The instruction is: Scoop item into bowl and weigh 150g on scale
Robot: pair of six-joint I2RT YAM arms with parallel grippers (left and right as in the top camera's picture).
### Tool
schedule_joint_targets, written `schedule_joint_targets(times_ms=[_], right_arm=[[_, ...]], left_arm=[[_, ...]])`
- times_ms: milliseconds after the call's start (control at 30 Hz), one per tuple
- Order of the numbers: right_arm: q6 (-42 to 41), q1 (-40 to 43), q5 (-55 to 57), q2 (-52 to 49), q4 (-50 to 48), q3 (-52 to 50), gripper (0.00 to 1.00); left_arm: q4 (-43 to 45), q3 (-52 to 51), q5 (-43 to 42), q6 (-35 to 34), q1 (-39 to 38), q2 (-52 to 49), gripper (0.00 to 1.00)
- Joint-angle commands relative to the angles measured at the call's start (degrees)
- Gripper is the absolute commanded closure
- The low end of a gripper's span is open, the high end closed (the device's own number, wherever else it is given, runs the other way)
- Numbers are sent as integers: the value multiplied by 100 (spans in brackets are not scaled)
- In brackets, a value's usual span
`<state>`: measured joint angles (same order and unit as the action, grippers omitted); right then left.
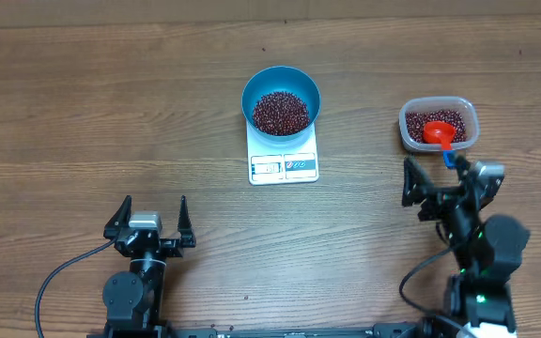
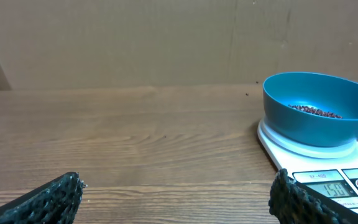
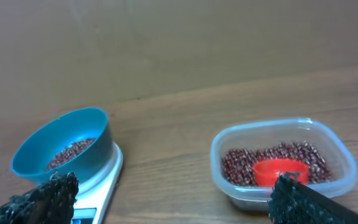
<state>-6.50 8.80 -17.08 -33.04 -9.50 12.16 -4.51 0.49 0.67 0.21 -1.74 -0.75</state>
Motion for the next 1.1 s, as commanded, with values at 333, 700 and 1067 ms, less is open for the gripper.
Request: schedule_joint_targets(times_ms=[333,700,1067], right_arm=[[-358,-72,155,1222,-280,-1029,0],[-378,-136,396,1735,693,-1172,0],[-354,-326,520,2776,1327,-1172,0]], left_arm=[[4,-22,-20,107,26,55,0],[4,-22,-20,109,26,55,0],[4,-22,-20,107,26,55,0]])
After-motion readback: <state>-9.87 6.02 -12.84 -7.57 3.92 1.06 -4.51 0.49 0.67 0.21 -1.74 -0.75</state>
